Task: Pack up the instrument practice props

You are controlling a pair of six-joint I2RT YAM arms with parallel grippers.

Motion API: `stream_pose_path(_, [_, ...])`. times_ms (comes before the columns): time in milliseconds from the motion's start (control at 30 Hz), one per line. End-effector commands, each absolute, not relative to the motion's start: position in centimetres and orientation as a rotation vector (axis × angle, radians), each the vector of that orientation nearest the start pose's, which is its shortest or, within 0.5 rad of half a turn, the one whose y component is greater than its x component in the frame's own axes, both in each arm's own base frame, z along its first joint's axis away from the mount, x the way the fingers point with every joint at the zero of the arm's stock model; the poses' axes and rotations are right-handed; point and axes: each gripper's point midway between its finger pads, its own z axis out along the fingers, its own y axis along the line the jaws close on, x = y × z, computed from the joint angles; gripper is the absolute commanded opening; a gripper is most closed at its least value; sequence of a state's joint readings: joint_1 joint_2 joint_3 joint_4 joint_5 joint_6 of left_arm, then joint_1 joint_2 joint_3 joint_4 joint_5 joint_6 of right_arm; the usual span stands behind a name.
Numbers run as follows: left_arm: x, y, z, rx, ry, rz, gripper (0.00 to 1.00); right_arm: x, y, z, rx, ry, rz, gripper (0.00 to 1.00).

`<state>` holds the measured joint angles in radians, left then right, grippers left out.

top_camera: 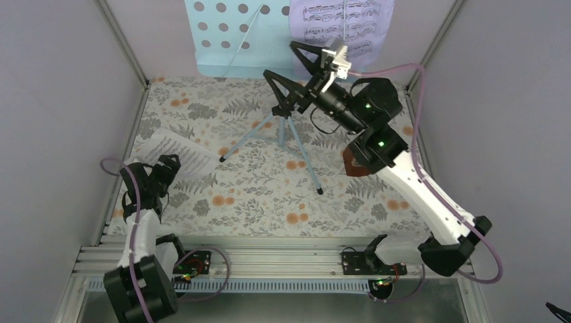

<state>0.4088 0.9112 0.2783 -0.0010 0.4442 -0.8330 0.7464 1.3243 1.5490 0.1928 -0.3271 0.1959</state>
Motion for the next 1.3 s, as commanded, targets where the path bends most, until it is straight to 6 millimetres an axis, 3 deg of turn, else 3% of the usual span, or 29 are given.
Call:
stream_pose_path(0, [26.3,8.2,10.7,-1.211,1.869,-0.428,1.0,28.6,25.9,55.8,-0.41,1.235,0.686,1.0])
stream_pose_path(133, [24.6,10.5,13.5,-1.242,1.766,-0.253,1.0,29.5,22.0,55.3,-0.281,1.279,0.503,1.0])
stream_pose_path(300, [23.3,12.5,18.2,-1.172,1.715,-0.052,1.0,29.9,19.3,55.5,-0.204,1.317,0.391,1.0])
stream_pose_path(367, [23.7,12.5,20.8,-1.087,1.698,-0.035,1.0,30.4,18.1,55.5,-0.171,1.339,0.351,1.0])
stream_pose_path(433, [25.0,11.3,24.4,-0.926,1.69,-0.088,1.0,31.0,17.0,55.6,-0.148,1.357,0.328,1.0])
stream_pose_path(500, [26.3,9.0,28.4,-0.772,1.678,-0.211,1.0,31.7,16.1,55.7,-0.134,1.386,0.313,1.0])
stream_pose_path(600, [27.5,4.7,36.6,-0.509,1.611,-0.439,0.99,32.6,15.6,56.1,-0.146,1.422,0.326,1.0])
stream_pose_path(667, [27.8,1.7,41.3,-0.319,1.585,-0.555,0.93,32.7,15.9,56.3,-0.184,1.424,0.374,1.0])
stream_pose_path(833, [27.0,-5.6,49.8,0.085,1.585,-0.699,0.87,32.4,16.9,56.9,-0.262,1.42,0.492,0.95])
stream_pose_path(967, [26.1,-11.5,52.9,0.317,1.577,-0.832,0.82,31.7,17.1,57.6,-0.29,1.4,0.559,0.91])
stream_pose_path(1033, [26.3,-14.4,53.1,0.399,1.595,-0.887,0.81,31.6,17.0,57.8,-0.295,1.396,0.578,0.87])
stream_pose_path(1200, [25.4,-23.8,53.7,0.642,1.618,-0.996,0.78,32.1,16.5,57.8,-0.289,1.41,0.585,0.71])
stream_pose_path(1267, [24.8,-25.8,54.7,0.692,1.603,-0.997,0.77,32.4,16.3,57.5,-0.285,1.423,0.582,0.67])
